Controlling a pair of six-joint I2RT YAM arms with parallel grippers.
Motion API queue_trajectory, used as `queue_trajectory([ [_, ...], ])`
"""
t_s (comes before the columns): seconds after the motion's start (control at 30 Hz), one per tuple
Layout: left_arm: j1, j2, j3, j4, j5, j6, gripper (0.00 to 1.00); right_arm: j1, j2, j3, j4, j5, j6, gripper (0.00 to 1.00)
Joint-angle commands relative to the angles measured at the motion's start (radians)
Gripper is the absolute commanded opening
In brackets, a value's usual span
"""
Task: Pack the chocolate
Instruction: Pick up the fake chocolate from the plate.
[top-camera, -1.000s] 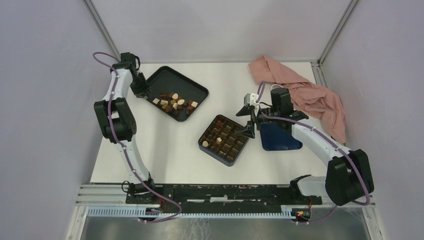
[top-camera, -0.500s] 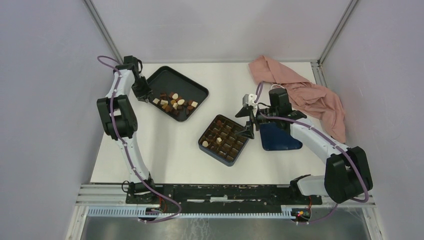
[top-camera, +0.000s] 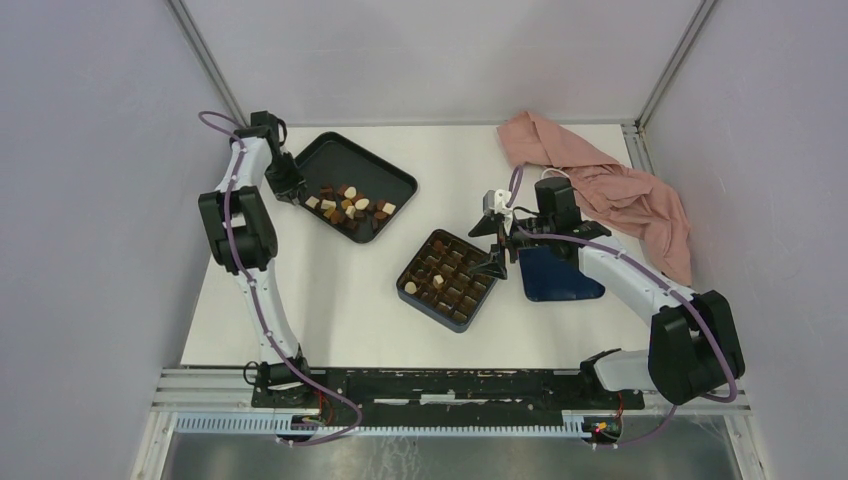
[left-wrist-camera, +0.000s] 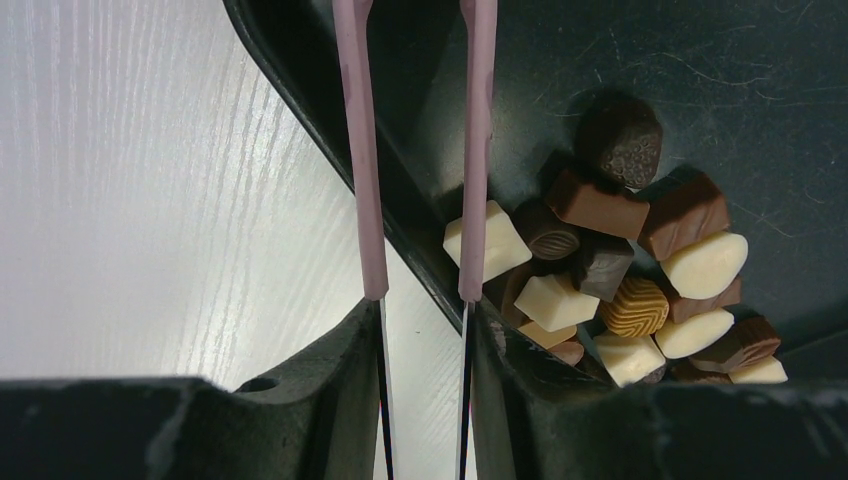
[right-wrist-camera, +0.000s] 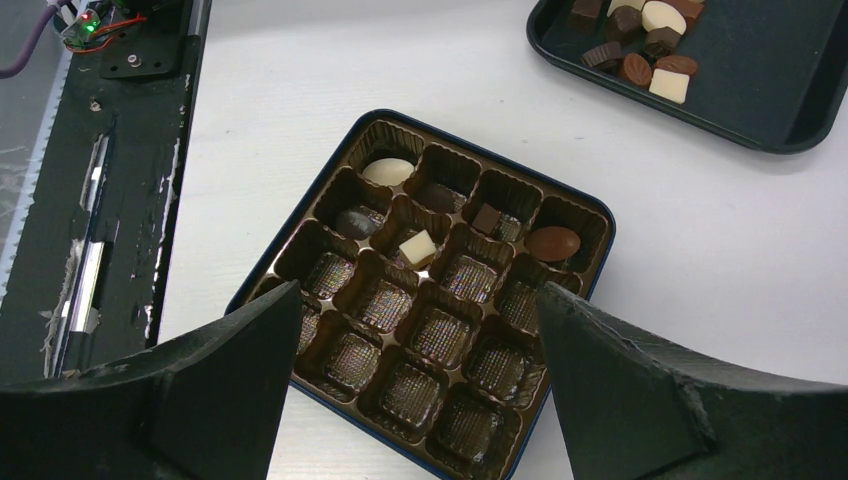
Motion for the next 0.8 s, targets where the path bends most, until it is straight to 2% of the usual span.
queue_trajectory([
  [0.0, 0.001, 0.014, 0.074, -0.008, -0.007, 0.048, 0.4, 0.006, 0.012, 0.037, 0.004, -0.014, -0.02, 0.92],
  [0.77, 0.001, 0.105, 0.194, -0.02, 0.002, 0.028, 0.4, 0.008, 0.032, 0.043, -0.011, -0.016, -0.038, 0.92],
])
